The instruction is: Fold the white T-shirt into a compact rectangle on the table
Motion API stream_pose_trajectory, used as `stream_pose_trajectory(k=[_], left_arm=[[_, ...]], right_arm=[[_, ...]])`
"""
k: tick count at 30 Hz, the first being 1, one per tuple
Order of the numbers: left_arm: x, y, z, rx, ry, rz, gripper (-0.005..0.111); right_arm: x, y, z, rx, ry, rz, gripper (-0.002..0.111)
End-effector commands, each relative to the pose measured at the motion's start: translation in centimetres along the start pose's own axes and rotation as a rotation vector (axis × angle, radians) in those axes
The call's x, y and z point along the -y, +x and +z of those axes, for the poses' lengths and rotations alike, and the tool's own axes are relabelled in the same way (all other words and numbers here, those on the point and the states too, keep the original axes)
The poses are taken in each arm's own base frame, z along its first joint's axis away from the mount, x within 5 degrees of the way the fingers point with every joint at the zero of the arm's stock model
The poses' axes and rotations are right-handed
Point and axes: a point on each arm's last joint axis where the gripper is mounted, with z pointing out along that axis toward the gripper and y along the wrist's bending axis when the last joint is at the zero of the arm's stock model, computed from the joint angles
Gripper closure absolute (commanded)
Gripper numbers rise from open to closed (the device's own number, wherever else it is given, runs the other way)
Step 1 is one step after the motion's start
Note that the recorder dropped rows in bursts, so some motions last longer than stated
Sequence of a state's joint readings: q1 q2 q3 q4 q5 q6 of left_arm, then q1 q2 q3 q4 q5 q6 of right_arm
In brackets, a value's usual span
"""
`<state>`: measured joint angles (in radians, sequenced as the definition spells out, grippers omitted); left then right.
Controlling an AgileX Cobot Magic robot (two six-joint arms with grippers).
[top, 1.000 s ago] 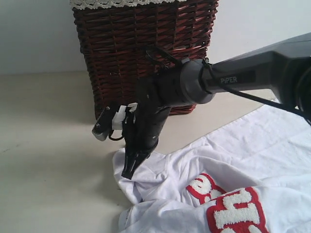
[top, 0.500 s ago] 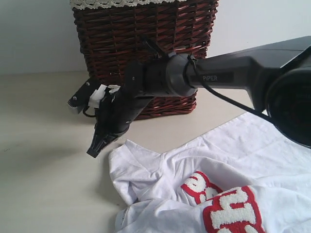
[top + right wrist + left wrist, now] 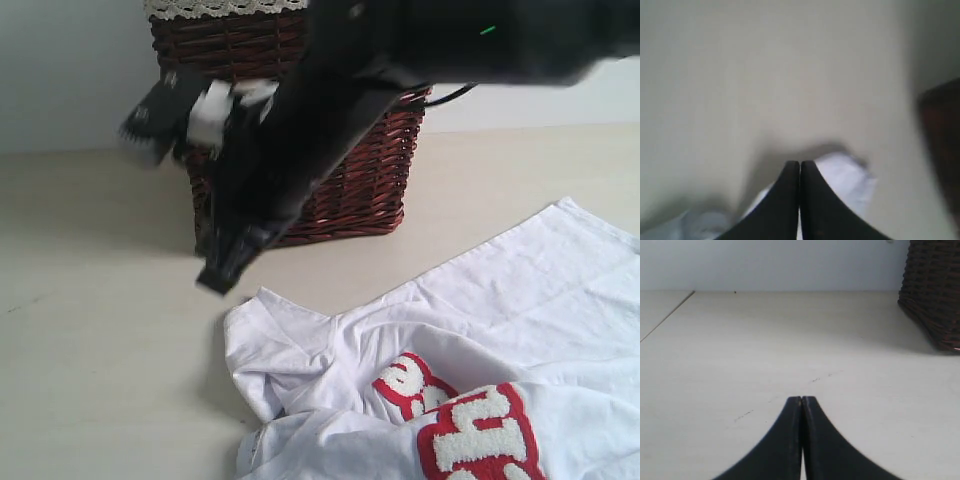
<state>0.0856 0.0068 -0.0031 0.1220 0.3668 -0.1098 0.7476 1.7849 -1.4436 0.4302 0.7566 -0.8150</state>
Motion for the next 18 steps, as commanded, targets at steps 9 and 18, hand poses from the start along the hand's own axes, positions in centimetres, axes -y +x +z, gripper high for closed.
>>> stream_pose_trajectory(k=[9, 18], left_arm=[[0.0, 0.0, 0.0, 0.008, -0.001, 0.004, 0.107], [0.0, 0.0, 0.0, 0.008, -0.001, 0.004, 0.107]], right_arm=[[-0.9, 7.5, -28.2, 0.931, 1.066, 0.203, 0.098], [-9.9, 19.6, -27.2, 1.177, 1.188, 0.557, 0.081]])
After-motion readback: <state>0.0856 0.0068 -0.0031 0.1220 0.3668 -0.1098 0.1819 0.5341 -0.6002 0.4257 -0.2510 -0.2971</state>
